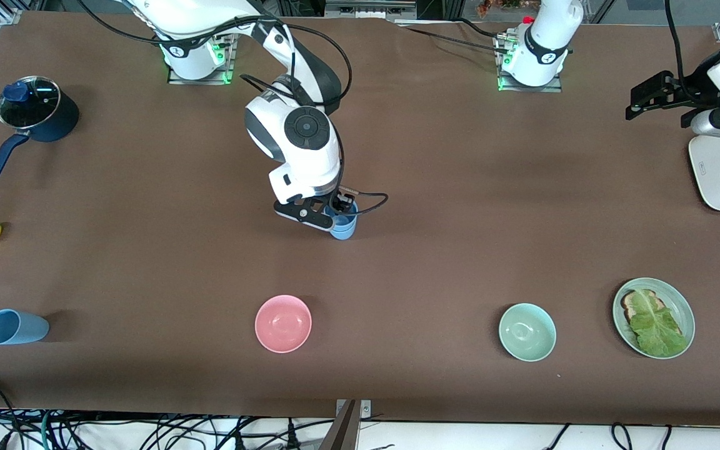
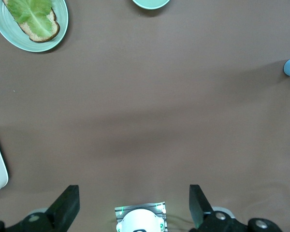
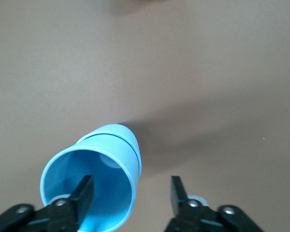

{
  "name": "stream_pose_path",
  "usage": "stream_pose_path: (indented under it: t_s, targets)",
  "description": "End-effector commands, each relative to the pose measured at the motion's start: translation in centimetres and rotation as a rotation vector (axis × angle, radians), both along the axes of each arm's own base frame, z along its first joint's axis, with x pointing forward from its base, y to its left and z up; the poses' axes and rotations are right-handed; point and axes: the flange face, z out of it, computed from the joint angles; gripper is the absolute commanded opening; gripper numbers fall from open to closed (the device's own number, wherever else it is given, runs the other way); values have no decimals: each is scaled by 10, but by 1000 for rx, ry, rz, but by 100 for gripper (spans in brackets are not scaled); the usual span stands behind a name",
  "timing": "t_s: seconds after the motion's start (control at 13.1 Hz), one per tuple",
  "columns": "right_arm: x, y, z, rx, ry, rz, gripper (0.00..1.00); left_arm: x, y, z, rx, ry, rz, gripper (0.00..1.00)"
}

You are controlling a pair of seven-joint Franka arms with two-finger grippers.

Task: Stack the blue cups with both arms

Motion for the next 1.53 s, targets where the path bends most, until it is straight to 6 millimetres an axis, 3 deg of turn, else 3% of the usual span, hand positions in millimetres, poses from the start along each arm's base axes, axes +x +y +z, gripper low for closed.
stream_pose_path:
  t_s: [0.0,0.23,0.46,0.69,0.92,1.22,1.45]
  targets:
    - [11,-15,35,-10,-28,-6,100,1,-2,1,-21,-9,-9,100]
    - [6,-35,86,3,14,109,100,1,-2,4,-21,-15,-9,100]
    - [15,-91,143,14,51,216,100,5,-2,-3,-23,-3,-9,100]
    - [26,-163,183,-41,85,288,100,9,0,-7,-22,-3,-5,100]
    - [32,-250,228,-8,100,349,100,11,2,-11,-19,5,-2,100]
    - [28,-363,249,34,112,351,100,15,4,-18,-10,17,0,100]
    - [6,-424,250,70,107,301,100,17,5,-21,-7,23,2,100]
